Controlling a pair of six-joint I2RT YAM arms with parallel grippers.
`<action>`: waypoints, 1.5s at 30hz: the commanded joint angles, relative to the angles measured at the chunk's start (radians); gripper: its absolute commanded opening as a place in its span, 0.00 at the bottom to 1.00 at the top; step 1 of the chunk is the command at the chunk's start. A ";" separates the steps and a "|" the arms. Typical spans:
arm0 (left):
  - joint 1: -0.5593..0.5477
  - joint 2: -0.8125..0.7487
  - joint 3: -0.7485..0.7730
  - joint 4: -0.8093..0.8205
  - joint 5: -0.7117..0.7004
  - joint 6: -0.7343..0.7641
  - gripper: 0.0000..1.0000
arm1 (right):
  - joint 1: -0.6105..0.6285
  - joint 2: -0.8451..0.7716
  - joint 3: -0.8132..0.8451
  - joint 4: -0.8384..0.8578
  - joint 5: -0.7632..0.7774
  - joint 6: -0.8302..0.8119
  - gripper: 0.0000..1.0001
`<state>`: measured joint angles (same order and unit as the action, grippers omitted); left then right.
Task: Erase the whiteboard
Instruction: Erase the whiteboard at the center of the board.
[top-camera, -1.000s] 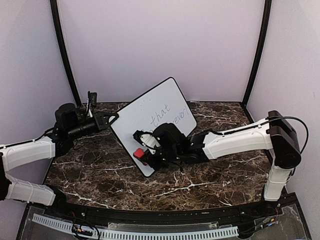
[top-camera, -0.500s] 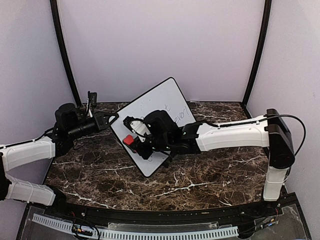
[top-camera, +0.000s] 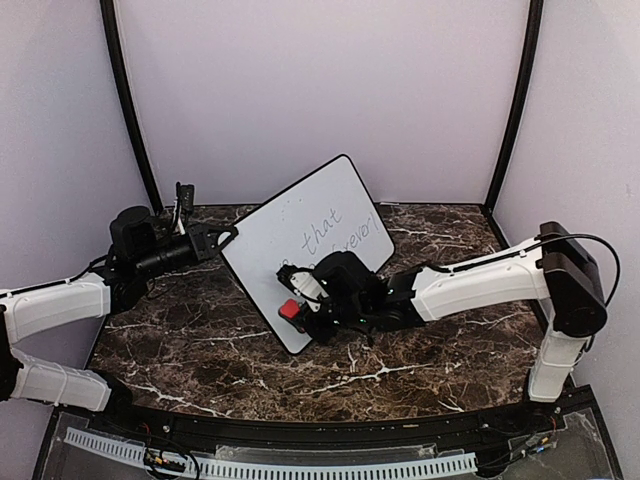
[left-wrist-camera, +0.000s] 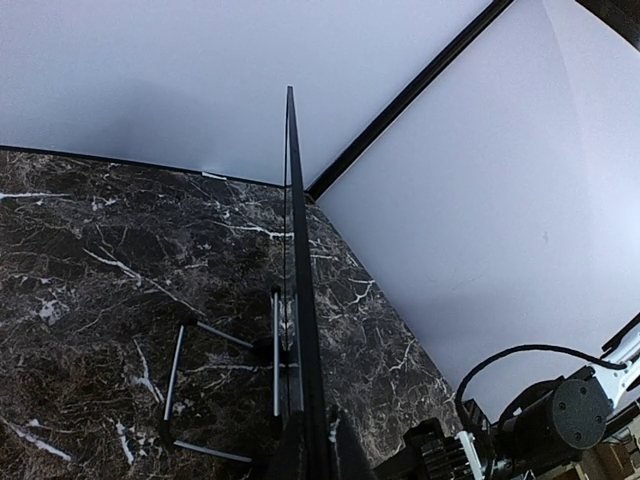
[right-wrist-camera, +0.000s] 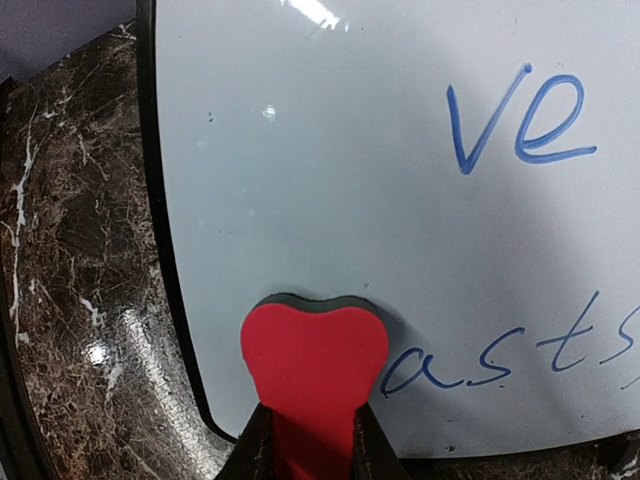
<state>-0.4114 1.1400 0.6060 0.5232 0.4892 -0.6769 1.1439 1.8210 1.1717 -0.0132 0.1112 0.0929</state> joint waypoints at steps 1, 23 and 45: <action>-0.029 -0.062 0.016 0.144 0.144 -0.039 0.00 | -0.013 -0.006 0.038 -0.002 0.012 0.036 0.02; -0.029 -0.052 0.020 0.132 0.139 -0.029 0.00 | -0.118 0.035 0.129 0.038 -0.099 -0.008 0.02; -0.018 -0.044 0.019 0.146 0.152 -0.043 0.00 | -0.082 0.007 -0.040 0.112 -0.058 0.044 0.02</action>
<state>-0.4099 1.1366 0.6060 0.5182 0.4992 -0.6769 1.0573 1.8069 1.1427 0.1318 0.0452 0.1139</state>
